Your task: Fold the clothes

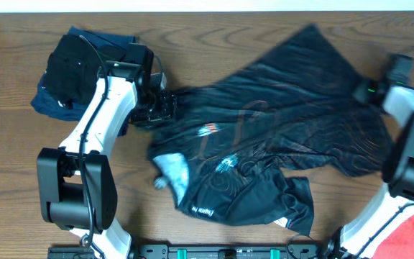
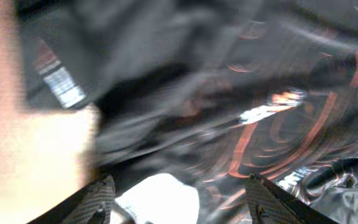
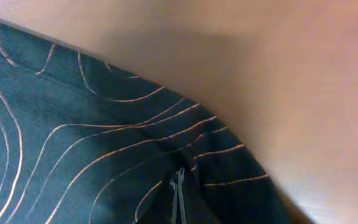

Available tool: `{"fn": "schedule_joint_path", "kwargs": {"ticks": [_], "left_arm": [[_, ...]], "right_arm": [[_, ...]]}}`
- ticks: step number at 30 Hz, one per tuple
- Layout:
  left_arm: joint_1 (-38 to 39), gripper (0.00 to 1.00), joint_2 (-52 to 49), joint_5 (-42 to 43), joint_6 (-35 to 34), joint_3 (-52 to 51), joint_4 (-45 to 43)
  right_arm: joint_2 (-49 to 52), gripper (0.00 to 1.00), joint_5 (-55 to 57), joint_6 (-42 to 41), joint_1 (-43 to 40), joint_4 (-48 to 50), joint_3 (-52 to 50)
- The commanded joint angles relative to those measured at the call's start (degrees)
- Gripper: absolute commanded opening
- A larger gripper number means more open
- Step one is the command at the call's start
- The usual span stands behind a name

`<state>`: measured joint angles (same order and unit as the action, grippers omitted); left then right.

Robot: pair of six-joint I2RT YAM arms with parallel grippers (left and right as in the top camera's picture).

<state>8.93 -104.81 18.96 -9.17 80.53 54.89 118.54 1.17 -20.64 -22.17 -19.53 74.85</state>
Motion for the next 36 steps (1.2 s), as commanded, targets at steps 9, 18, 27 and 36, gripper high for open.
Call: {"fn": "schedule_joint_path", "kwargs": {"ticks": [9, 18, 27, 36], "left_arm": [[7.72, 0.56, -4.92, -0.35, 1.88, 0.59, -14.71], [10.49, 0.06, -13.75, -0.37, 6.80, 0.59, -22.67], [7.39, 0.07, -21.29, -8.09, 9.53, 0.61, -32.24], [-1.25, 0.07, -30.01, -7.39, 3.87, 12.81, -45.31]], "right_arm": [[-17.68, 0.28, -10.80, 3.28, -8.17, -2.75, -2.03], [-36.09, 0.27, -19.71, 3.52, -5.88, -11.98, -2.05], [-41.99, 0.24, -19.87, 3.54, -1.86, -23.58, -2.05], [-42.03, 0.24, -19.76, 4.04, 6.08, -29.18, -2.08]]}}
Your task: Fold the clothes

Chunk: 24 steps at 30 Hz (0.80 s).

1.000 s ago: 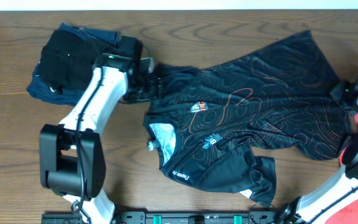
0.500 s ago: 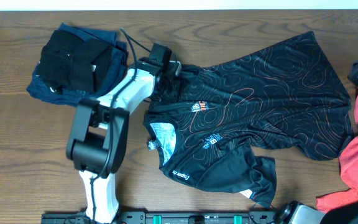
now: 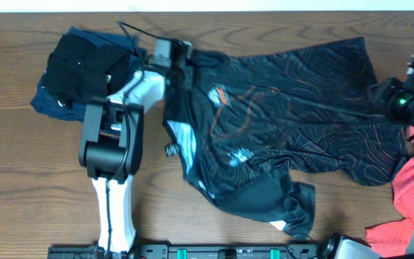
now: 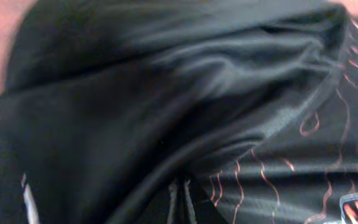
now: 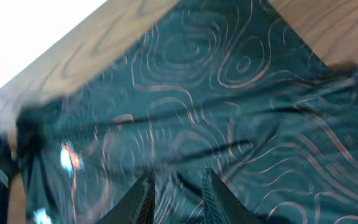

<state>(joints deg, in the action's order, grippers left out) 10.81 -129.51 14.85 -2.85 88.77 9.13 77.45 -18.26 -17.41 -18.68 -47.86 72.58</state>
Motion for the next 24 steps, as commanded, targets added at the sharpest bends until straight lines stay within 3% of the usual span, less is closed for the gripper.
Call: {"fn": "schedule_joint_path", "kwargs": {"ticks": [1, 8, 12, 15, 24], "left_arm": [[-3.74, 0.07, -6.21, -2.49, -2.45, 7.28, 0.57], [-5.27, 0.11, -7.39, 2.51, -3.26, 23.89, 6.93], [-5.22, 0.17, -6.64, 2.69, -0.52, 33.40, 21.38], [-5.22, 0.33, -5.03, 2.69, 0.94, 38.14, 33.75], [-3.85, 0.43, 4.28, 2.71, 0.87, 39.19, 64.19]], "right_arm": [[-0.94, 0.25, -0.09, 0.90, 3.41, -1.27, 0.17], [-0.94, 0.31, 3.74, 2.27, 6.34, -2.25, 0.11], [0.02, 0.33, 10.56, 2.62, 6.32, -1.14, -0.24], [2.43, 0.34, 13.07, 5.60, 6.32, 1.09, -0.66], [15.06, 0.37, 14.40, 7.30, 6.08, 12.66, -1.03]]}}
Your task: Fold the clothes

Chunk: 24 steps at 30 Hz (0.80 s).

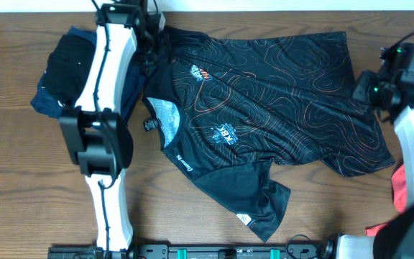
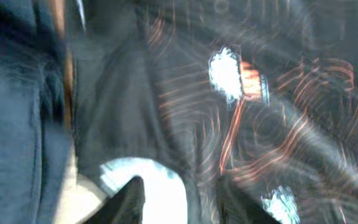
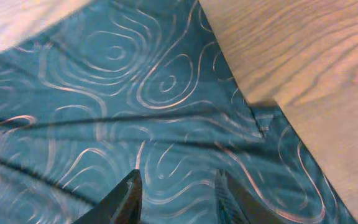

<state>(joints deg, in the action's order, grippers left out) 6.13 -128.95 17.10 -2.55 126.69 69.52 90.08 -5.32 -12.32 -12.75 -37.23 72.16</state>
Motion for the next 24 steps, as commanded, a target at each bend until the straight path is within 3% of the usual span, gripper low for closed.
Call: {"fn": "schedule_joint_path", "kwargs": {"ticks": [1, 9, 13, 18, 24], "left_arm": [[1.16, 0.45, 4.48, 0.39, 0.59, 1.27, 6.29], [5.40, 0.46, 8.11, -0.15, 0.59, 1.27, 21.59], [8.50, 0.45, 8.11, -3.23, 0.55, 1.27, 26.75], [13.14, 0.45, 8.81, -3.21, -1.18, 0.79, 27.30], [19.61, 0.45, 9.16, -3.23, -4.35, 0.26, 27.30]], "right_arm": [[3.37, 0.39, 1.44, 2.21, 0.07, 3.41, -0.61], [14.51, 0.37, 0.59, 2.14, 0.07, 12.87, -0.61], [21.73, 0.24, 0.55, 2.08, -0.02, 19.91, -0.61], [29.09, 0.11, 0.44, 1.64, -0.22, 28.74, -0.59], [34.29, 0.05, 6.86, -1.18, -2.27, 36.74, -0.48]]}}
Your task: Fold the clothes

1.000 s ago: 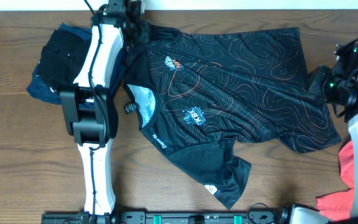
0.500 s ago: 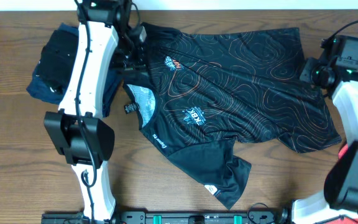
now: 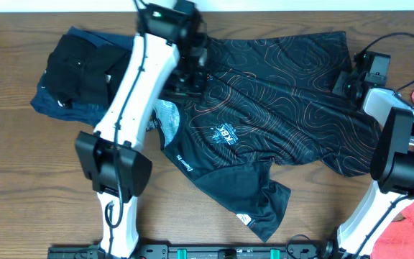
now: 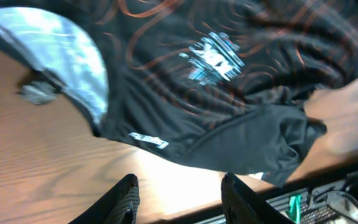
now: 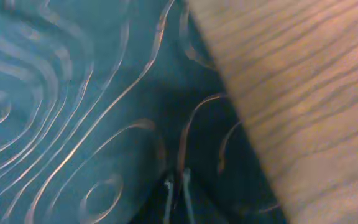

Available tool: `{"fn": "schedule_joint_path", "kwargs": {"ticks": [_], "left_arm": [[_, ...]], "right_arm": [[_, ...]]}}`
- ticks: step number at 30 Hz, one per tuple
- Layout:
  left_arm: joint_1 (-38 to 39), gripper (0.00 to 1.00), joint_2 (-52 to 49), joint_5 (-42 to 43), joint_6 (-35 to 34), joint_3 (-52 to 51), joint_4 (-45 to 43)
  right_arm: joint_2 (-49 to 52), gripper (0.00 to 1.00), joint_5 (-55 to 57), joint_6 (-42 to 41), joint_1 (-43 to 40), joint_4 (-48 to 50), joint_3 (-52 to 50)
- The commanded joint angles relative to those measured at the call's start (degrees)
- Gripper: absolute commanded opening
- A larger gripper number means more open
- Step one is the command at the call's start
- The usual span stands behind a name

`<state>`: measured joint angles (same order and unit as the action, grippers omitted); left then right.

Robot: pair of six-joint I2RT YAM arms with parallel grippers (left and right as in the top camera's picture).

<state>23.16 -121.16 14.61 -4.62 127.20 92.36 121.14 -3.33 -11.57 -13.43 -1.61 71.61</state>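
A black shirt (image 3: 279, 101) with orange contour lines and a pale collar patch lies spread, front up, across the table's middle; its lower sleeve (image 3: 264, 208) points to the front edge. My left gripper (image 3: 190, 75) hangs over the shirt's left shoulder. In the left wrist view the left gripper (image 4: 182, 202) is open and holds nothing, with the shirt (image 4: 216, 81) beyond it. My right gripper (image 3: 348, 83) is at the shirt's right edge. The right gripper (image 5: 176, 190) is shut on the fabric (image 5: 73, 93) just inside that edge.
A pile of dark folded clothes (image 3: 77, 72) lies at the far left, next to the shirt's collar side. Red cloth shows at the right edge and at the front right corner (image 3: 408, 241). The table's front rail (image 3: 214, 252) runs along the bottom.
My left gripper was at the shirt's far left corner; now it hangs open over the left shoulder. My right gripper, open over the right edge before, is now shut on that edge.
First the shirt lay bunched in the middle, my right gripper shut on its right end and my left at its left. Then my left held it at the far left and it was stretched wider. Later it lay spread, both grippers open. Now my right grips its edge.
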Motion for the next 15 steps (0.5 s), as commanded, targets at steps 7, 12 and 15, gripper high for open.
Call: {"fn": "schedule_joint_path", "kwargs": {"ticks": [7, 12, 15], "left_arm": [[8.13, 0.46, 1.38, -5.97, -7.48, -5.99, 4.46], [8.81, 0.45, 1.38, -8.33, -11.04, -13.64, 4.46], [8.81, 0.45, 1.38, -9.18, -12.39, -19.56, 3.78]], "right_arm": [[4.70, 0.04, 3.74, -4.90, -7.72, 3.08, 5.03], [4.66, 0.03, -2.75, -3.67, -10.82, -2.47, 11.74], [3.96, 0.22, -9.16, -1.05, -11.76, -5.33, 14.91]]}}
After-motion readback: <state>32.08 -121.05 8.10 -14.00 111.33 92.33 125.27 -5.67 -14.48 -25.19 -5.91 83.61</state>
